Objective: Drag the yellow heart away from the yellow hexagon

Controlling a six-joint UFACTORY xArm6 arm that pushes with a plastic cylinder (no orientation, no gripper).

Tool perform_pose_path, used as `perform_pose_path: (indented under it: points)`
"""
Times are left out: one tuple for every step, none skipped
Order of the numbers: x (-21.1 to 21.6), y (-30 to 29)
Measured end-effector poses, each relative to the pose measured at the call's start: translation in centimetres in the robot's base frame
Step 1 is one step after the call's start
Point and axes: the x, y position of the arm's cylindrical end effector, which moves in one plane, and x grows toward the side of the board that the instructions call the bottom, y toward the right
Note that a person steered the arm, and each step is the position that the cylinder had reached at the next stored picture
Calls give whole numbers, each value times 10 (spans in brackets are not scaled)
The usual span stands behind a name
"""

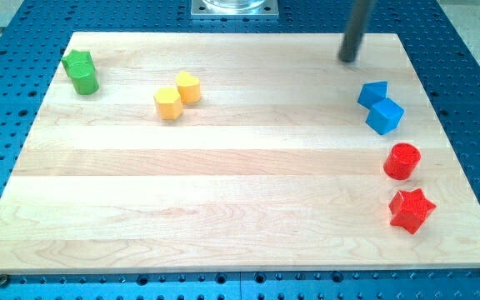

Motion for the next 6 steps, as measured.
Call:
perform_pose_path:
  points:
    - [37, -92]
    - [86, -183]
    - [141, -251]
    - [136, -363]
    - [110, -341]
    - [74, -231]
